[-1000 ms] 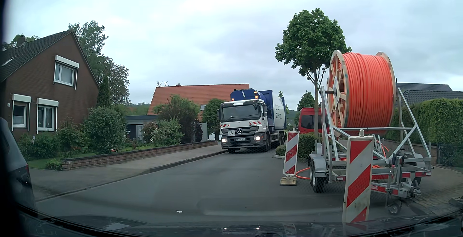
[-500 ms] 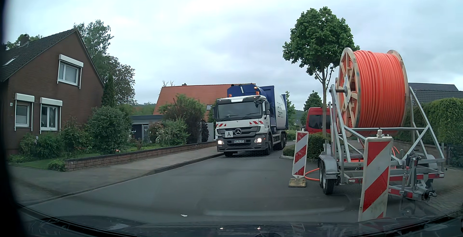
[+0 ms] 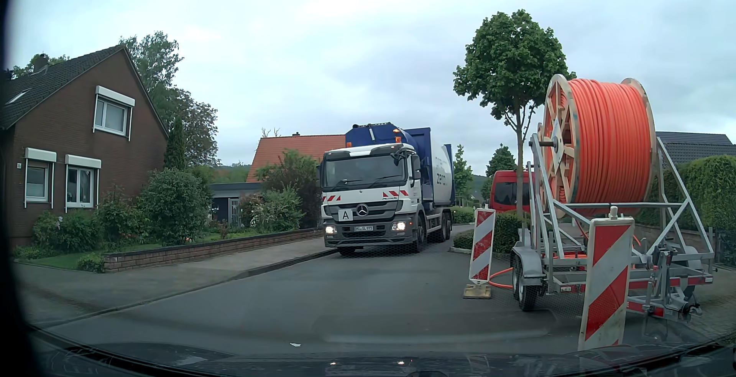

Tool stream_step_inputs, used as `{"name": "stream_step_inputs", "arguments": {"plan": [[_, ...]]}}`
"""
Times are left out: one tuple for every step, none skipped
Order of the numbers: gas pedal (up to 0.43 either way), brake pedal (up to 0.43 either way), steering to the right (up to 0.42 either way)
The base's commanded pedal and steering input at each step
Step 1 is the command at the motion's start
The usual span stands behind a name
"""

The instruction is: Follow the waypoints while adhering to traffic rules and regulations

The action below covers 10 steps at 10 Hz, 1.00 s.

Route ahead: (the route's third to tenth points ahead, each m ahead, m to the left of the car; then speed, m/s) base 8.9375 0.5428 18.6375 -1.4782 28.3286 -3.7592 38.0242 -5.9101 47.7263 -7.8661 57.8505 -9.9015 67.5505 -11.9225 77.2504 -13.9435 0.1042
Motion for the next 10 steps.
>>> {"name": "stream_step_inputs", "arguments": {"plan": [[0.000,0.159,-0.378],[0.000,0.171,-0.378],[0.000,0.177,-0.378],[0.000,0.183,-0.379],[0.000,0.183,-0.379],[0.000,0.177,-0.379],[0.000,0.183,-0.378],[0.000,0.183,-0.379],[0.000,0.183,-0.379],[0.000,0.183,-0.378]]}}
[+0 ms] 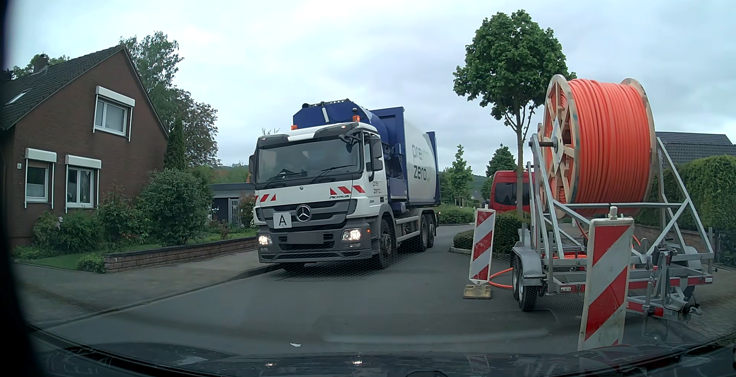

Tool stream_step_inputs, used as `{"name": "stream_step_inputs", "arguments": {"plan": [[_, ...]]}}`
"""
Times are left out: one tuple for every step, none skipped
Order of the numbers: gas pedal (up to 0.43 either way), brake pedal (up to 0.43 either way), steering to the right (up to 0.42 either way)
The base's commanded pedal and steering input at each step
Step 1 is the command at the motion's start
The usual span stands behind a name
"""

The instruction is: Follow the waypoints while adhering to traffic rules and regulations

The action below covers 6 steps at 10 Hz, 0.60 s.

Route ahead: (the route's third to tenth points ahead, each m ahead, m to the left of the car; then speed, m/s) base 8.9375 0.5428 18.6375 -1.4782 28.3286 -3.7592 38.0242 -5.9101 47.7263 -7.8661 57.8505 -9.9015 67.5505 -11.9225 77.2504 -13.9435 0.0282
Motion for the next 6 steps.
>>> {"name": "stream_step_inputs", "arguments": {"plan": [[0.000,0.189,-0.379],[0.000,0.183,-0.379],[0.000,0.183,-0.379],[0.000,0.183,-0.378],[0.000,0.183,-0.379],[0.000,0.183,-0.379]]}}
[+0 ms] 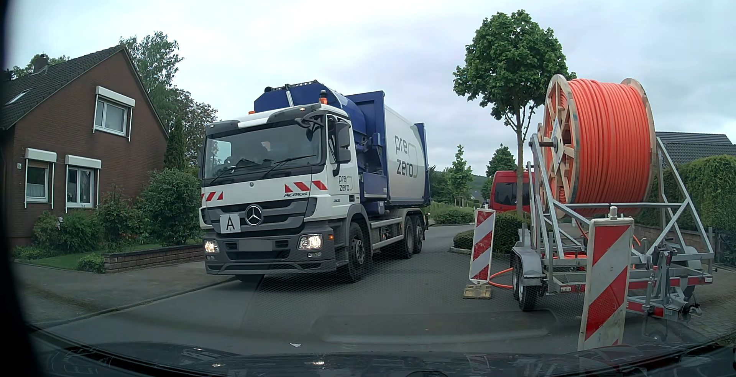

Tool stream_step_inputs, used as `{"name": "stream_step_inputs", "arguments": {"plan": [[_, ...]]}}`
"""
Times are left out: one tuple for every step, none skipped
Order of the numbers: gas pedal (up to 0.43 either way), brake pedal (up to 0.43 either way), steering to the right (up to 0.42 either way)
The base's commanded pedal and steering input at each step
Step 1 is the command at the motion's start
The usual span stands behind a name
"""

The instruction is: Follow the waypoints while adhering to traffic rules and regulations

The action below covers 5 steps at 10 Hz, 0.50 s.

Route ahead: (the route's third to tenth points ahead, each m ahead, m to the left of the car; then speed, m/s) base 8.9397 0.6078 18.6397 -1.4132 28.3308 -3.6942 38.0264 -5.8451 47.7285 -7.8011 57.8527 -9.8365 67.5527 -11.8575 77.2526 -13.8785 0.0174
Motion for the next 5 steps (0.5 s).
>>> {"name": "stream_step_inputs", "arguments": {"plan": [[0.000,0.177,-0.379],[0.000,0.171,-0.379],[0.000,0.171,-0.378],[0.000,0.165,-0.378],[0.000,0.171,-0.377]]}}
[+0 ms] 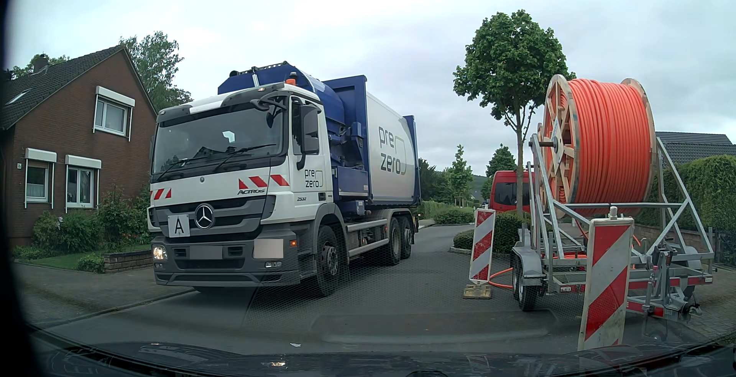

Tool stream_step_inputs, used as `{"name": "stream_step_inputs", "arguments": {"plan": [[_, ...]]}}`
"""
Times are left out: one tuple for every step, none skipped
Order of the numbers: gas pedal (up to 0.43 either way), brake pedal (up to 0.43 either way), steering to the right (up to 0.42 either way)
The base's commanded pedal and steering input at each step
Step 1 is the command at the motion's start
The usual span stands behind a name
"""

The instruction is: Follow the waypoints while adhering to traffic rules and regulations

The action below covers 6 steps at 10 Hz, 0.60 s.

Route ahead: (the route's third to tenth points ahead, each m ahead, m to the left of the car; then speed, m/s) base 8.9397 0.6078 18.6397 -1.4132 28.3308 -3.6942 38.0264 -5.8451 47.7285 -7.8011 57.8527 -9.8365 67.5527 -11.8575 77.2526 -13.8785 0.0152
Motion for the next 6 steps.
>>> {"name": "stream_step_inputs", "arguments": {"plan": [[0.000,0.165,-0.374],[0.000,0.171,-0.370],[0.000,0.171,-0.368],[0.000,0.171,-0.368],[0.000,0.171,-0.368],[0.000,0.165,-0.368]]}}
